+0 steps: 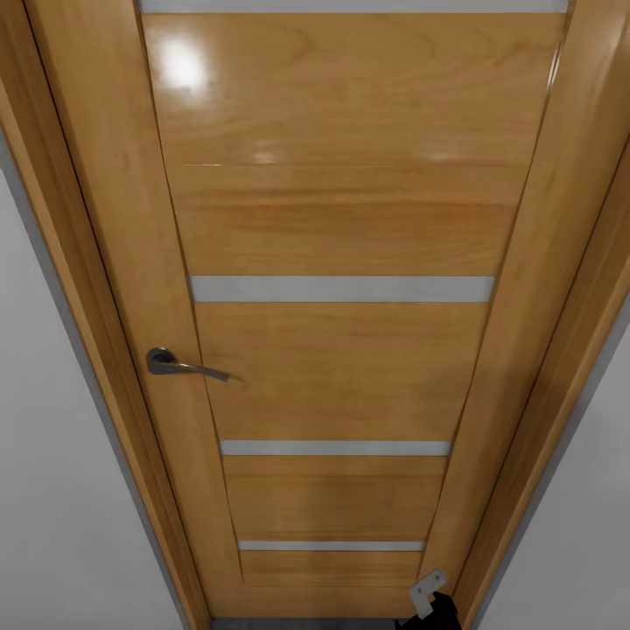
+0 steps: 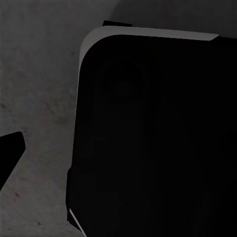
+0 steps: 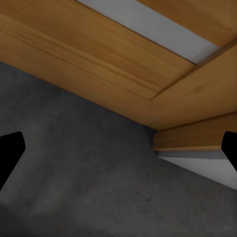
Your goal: Move the two storage containers from the living room to the garage. In the garage, place one container on the floor and stack the other container on top of it (either order is fine).
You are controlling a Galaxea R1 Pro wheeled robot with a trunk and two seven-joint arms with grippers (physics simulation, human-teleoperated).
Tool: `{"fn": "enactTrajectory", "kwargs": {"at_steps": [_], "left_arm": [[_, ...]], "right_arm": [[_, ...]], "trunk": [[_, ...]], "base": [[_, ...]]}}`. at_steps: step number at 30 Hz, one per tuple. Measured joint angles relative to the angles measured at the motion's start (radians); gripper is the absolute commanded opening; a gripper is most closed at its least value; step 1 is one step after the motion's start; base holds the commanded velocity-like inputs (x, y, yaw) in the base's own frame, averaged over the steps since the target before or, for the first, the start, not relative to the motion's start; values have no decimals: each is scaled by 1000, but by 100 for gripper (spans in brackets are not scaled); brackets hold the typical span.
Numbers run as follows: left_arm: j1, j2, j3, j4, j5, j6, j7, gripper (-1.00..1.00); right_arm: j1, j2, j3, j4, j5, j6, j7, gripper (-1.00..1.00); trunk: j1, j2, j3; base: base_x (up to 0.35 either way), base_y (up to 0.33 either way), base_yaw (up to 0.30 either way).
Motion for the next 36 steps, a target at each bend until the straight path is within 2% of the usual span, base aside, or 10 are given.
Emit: {"fn": "enactTrajectory", "kwargs": {"at_steps": [9,21,36], "left_arm": [[0,0,0,0,0,0,0,100],[0,0,0,0,0,0,0,100],[0,0,0,0,0,0,0,100]], "right_arm": [[1,-4,0,-111,7,11,1,100],[1,-9,-1,-326,8,142,0,100],[1,-16,-9,-519,9,272,-2,100]], "trunk": [[0,0,0],[0,0,0],[0,0,0]], "base": [[0,0,0],[0,0,0],[0,0,0]]}}
